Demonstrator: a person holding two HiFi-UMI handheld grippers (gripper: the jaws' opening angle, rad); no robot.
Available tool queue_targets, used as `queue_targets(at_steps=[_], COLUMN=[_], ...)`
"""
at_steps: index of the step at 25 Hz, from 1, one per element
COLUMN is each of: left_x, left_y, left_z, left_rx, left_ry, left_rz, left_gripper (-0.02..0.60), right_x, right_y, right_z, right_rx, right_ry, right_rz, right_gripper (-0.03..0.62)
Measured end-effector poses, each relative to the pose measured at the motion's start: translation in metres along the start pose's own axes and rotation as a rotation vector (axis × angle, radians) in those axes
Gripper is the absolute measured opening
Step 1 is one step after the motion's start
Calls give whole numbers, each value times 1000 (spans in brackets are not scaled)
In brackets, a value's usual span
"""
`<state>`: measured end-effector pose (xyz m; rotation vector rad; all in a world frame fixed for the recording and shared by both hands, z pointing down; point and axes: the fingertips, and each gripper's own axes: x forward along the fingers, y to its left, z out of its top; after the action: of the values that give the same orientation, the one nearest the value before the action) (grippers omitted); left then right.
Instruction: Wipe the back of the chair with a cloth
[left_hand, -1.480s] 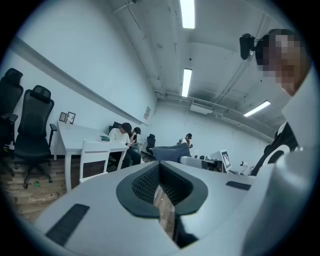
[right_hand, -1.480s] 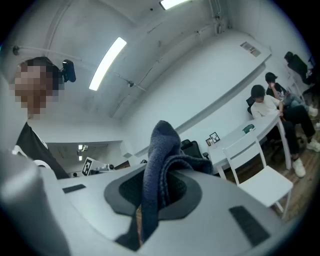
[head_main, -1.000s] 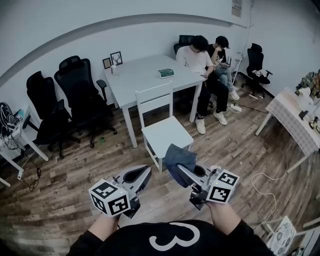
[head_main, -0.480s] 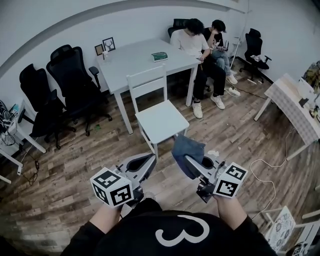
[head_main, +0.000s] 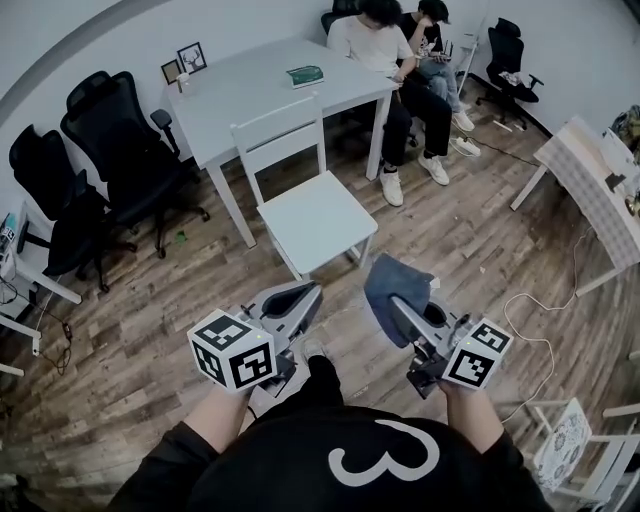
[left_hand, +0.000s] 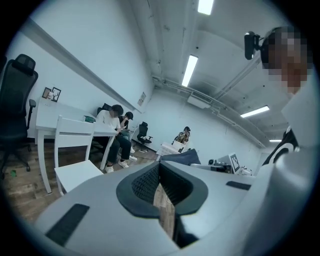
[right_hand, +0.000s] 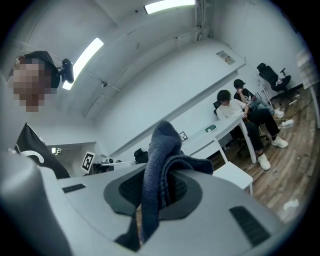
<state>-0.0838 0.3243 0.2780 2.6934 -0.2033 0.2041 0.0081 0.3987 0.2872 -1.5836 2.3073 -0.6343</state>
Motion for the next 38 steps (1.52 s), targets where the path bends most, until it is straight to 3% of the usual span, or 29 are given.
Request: queue_targets(at_steps=[9,19,23,27,30,38], left_x=[69,104,106,101,95,97], left_y=[130,289,319,334,351,391], left_z=[37,67,76,80,89,114], left_rx=[-59,-165,-200,-216,-237,-336], left_ry=[38,24,-5,-24,-52,-169], left_rz=[18,108,147,198,260,444], left_gripper=[14,14,14,14,14,14], right_x=[104,244,283,318,351,430], right_y=[-107,-181,-196,-211,-223,-247], right_z=[34,69,72,76,87,132], right_rx=[51,40,12,71,100,53], right_ry=[27,131,163,162,155,171], right_rz=[-40,-27,3,46,88,258], right_gripper=[48,48,48,48,48,48])
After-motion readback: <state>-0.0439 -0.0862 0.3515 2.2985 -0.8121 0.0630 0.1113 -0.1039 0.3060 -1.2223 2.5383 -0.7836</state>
